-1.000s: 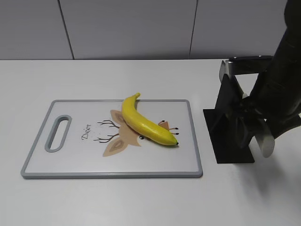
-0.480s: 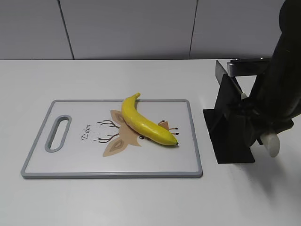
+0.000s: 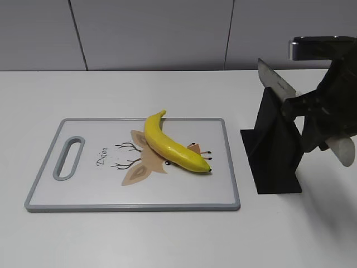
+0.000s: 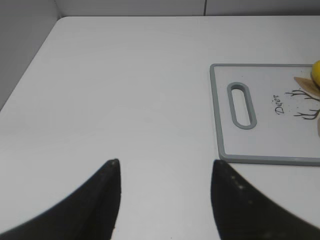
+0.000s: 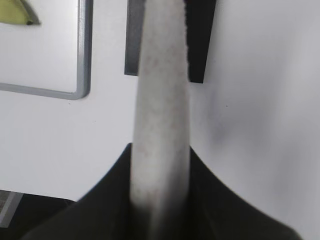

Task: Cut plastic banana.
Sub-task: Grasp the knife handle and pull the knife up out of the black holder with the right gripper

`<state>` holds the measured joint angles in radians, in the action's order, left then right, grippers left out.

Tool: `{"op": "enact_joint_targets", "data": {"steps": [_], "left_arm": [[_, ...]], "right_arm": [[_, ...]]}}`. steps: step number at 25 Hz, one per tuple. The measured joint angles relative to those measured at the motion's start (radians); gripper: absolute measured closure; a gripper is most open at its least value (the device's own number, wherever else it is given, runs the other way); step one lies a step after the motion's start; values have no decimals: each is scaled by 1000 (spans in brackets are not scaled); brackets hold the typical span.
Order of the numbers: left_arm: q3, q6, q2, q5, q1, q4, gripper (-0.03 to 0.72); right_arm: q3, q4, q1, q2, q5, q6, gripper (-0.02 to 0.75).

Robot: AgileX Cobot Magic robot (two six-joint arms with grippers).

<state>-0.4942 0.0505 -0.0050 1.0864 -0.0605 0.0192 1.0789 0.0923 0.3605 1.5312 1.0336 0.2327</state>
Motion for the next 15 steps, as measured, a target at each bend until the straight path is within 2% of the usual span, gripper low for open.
{"op": "enact_joint_targets", "data": {"steps": [9,15], "left_arm": [[0,0,0,0,0,0,133],[0,1,0,-1,0,0,139]], "right_arm": [[0,-7,1,-93,1,-33,555],[7,-9,1,-139,-3,-213,555]]}}
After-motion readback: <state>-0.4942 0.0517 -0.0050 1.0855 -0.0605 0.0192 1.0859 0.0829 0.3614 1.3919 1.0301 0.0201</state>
